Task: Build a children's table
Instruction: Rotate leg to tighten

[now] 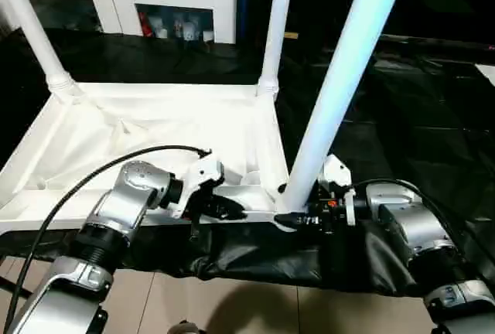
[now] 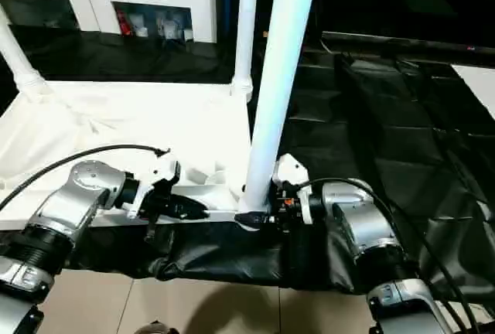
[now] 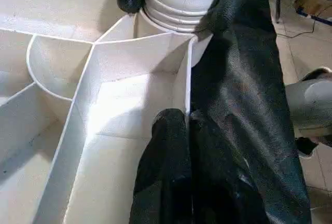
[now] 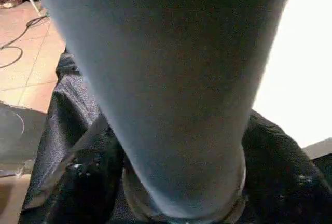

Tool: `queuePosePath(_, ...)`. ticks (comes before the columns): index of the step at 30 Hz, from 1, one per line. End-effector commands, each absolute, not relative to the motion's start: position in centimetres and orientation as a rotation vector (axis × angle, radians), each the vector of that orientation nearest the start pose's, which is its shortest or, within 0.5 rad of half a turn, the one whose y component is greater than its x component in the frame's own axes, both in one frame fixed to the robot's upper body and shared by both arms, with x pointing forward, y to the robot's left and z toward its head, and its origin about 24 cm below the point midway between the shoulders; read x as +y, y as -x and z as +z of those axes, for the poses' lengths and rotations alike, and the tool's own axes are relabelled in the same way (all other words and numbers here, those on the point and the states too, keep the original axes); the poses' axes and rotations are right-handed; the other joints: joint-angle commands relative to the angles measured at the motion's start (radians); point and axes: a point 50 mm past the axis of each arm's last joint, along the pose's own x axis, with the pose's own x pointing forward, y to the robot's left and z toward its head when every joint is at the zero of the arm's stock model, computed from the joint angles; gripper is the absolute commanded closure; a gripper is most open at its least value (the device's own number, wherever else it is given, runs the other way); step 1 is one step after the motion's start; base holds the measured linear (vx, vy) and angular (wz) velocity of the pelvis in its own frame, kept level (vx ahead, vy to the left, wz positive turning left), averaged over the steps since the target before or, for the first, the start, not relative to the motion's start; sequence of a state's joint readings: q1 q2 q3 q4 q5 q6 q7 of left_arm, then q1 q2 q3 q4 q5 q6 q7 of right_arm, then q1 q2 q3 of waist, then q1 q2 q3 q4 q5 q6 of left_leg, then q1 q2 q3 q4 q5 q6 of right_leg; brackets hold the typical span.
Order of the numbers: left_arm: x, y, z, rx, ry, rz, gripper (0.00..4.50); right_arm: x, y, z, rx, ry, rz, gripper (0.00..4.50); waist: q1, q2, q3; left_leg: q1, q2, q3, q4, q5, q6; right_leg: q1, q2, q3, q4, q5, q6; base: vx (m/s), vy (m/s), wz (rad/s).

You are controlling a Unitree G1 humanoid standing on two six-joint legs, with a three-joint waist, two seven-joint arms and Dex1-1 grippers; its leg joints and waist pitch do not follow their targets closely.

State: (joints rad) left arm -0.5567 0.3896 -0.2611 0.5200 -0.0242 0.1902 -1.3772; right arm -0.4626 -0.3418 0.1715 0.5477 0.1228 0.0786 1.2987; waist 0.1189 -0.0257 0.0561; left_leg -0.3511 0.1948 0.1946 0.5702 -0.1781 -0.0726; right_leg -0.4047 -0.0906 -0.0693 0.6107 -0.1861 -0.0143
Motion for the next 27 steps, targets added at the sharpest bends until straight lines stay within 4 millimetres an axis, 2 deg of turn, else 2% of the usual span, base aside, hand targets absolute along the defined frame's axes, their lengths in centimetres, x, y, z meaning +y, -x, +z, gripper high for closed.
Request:
queuePosePath(1, 12.5, -30.9, 6.9, 0.405, -0.281, -1.481, 4.5, -12.3, -27.7, 2.4, 0.421, 0.106, 1.52, 1.57, 0.0, 0.001, -0.066, 0.003, 0.04, -0.013, -0.058, -0.19, 0.053, 0.055, -0.057, 0.046, -0.065, -0.145, -0.246, 0.0, 0.0, 0.0)
queuePosePath(4, 12.3, -30.8, 6.6, 0.4, -0.266, -1.466, 4.5, -12.1, -27.6, 2.1, 0.422, 0.093, 1.508, 1.77, 0.0, -0.001, -0.066, 0.003, 0.04, -0.012, -0.057, -0.187, 0.057, 0.054, -0.057, 0.045, -0.065, -0.147, -0.245, 0.0, 0.0, 0.0)
queuePosePath(8, 11.9, -31.1, 6.7, 0.378, -0.227, -1.409, 4.5, -11.3, -27.8, 1.9, 0.392, 0.031, 1.444, 1.81, 0.0, 0.001, -0.063, 0.003, 0.041, -0.014, -0.061, -0.21, 0.048, 0.053, -0.058, 0.045, -0.07, -0.188, -0.236, 0.0, 0.0, 0.0)
queuePosePath(10, 11.8, -31.3, 6.6, 0.375, -0.21, -1.363, 4.5, -10.9, -27.9, 1.6, 0.395, 0.004, 1.385, 1.82, -0.002, 0.005, -0.059, 0.005, 0.041, -0.016, -0.066, -0.246, 0.035, 0.051, -0.06, 0.045, -0.079, -0.259, -0.218, 0.0, 0.0, 0.0)
queuePosePath(11, 11.5, -31.5, 6.5, 0.375, -0.207, -1.297, 4.5, -10.3, -28.5, 1.0, 0.396, 0.002, 1.256, 1.82, -0.004, 0.006, -0.056, 0.006, 0.04, -0.019, -0.069, -0.27, 0.025, 0.05, -0.061, 0.045, -0.084, -0.313, -0.204, 0.0, 0.0, 0.0)
queuePosePath(12, 11.3, -31.7, 6.4, 0.373, -0.205, -1.259, 4.5, -9.9, -28.9, 0.6, 0.392, 0.0, 1.172, 1.83, -0.009, 0.009, -0.055, 0.011, 0.04, -0.021, -0.071, -0.295, 0.003, 0.041, -0.066, 0.047, -0.091, -0.37, -0.189, 0.0, 0.0, 0.0)
queuePosePath(14, 11.2, -31.8, 6.3, 0.373, -0.204, -1.232, 4.5, -9.6, -29.2, 0.4, 0.39, -0.003, 1.111, 1.83, -0.02, 0.004, -0.055, 0.009, 0.037, -0.028, -0.075, -0.32, -0.017, 0.046, -0.068, 0.042, -0.098, -0.449, -0.156, 0.0, 0.0, 0.0)
queuePosePath(15, 10.7, -31.9, 6.1, 0.376, -0.2, -1.177, 4.5, -8.8, -29.7, -0.2, 0.39, -0.035, 0.981, 1.83, -0.024, 0.007, -0.055, 0.012, 0.038, -0.029, -0.076, -0.331, -0.02, 0.041, -0.067, 0.045, -0.1, -0.456, -0.147, 0.0, 0.0, 0.0)
queuePosePath(16, 10.3, -31.8, 5.9, 0.375, -0.201, -1.164, 4.5, -8.4, -29.8, -0.4, 0.392, -0.053, 0.941, 1.83, -0.028, 0.007, -0.055, 0.012, 0.038, -0.03, -0.077, -0.336, -0.022, 0.04, -0.067, 0.045, -0.1, -0.455, -0.147, 0.0, 0.0, 0.0)
queuePosePath(17, 10.1, -31.8, 5.9, 0.375, -0.201, -1.157, 4.5, -8.1, -29.8, -0.5, 0.394, -0.069, 0.915, 1.83, -0.034, 0.002, -0.054, 0.007, 0.036, -0.031, -0.077, -0.337, -0.02, 0.043, -0.065, 0.043, -0.101, -0.459, -0.14, 0.0, 0.0, 0.0)
queuePosePath(19, 9.5, -31.8, 5.8, 0.373, -0.205, -1.154, 4.5, -7.5, -29.9, -0.6, 0.397, -0.091, 0.877, 1.84, -0.033, 0.005, -0.056, 0.01, 0.035, -0.03, -0.077, -0.337, -0.011, 0.041, -0.063, 0.045, -0.103, -0.449, -0.134, 0.0, 0.0, 0.0)
queuePosePath(20, 8.6, -31.8, 5.6, 0.368, -0.211, -1.15, 4.5, -6.4, -30.2, -0.6, 0.402, -0.118, 0.816, 1.84, -0.033, 0.004, -0.055, 0.014, 0.035, -0.026, -0.075, -0.34, -0.006, 0.034, -0.062, 0.049, -0.104, -0.431, -0.14, 0.0, 0.0, 0.0)
queuePosePath(21, 8.0, -31.8, 5.6, 0.365, -0.21, -1.148, 4.5, -5.8, -30.3, -0.6, 0.404, -0.121, 0.786, 1.84, -0.036, 0.011, -0.054, 0.011, 0.034, -0.03, -0.078, -0.346, -0.012, 0.037, -0.062, 0.047, -0.102, -0.442, -0.139, 0.0, 0.0, 0.0)
queuePosePath(22, 7.8, -31.8, 5.6, 0.364, -0.211, -1.152, 4.5, -5.5, -30.4, -0.6, 0.403, -0.122, 0.778, 1.84, -0.038, 0.008, -0.055, 0.009, 0.033, -0.03, -0.08, -0.346, -0.015, 0.039, -0.061, 0.045, -0.102, -0.446, -0.133, 0.0, 0.0, 0.0)
queuePosePath(23, 7.5, -31.7, 5.7, 0.362, -0.212, -1.158, 4.5, -5.2, -30.5, -0.5, 0.402, -0.122, 0.767, 1.84, -0.039, 0.013, -0.057, 0.011, 0.034, -0.031, -0.08, -0.352, -0.019, 0.039, -0.061, 0.045, -0.104, -0.444, -0.127, 0.0, 0.0, 0.0)
queuePosePath(25, 6.7, -31.8, 5.8, 0.356, -0.215, -1.167, 4.5, -4.5, -30.7, 0.1, 0.355, -0.108, 0.766, 1.28, -0.039, 0.015, -0.06, 0.016, 0.032, -0.027, -0.077, -0.353, -0.015, 0.035, -0.057, 0.048, -0.102, -0.385, -0.142, 0.0, 0.0, 0.0)
queuePosePath(27, 6.7, -31.8, 5.9, 0.356, -0.217, -1.166, 4.5, -4.5, -30.8, 0.1, 0.35, -0.11, 0.76, 1.14, -0.039, 0.016, -0.06, 0.013, 0.031, -0.025, -0.077, -0.343, -0.004, 0.038, -0.055, 0.049, -0.097, -0.341, -0.156, 0.0, 0.0, 0.0)
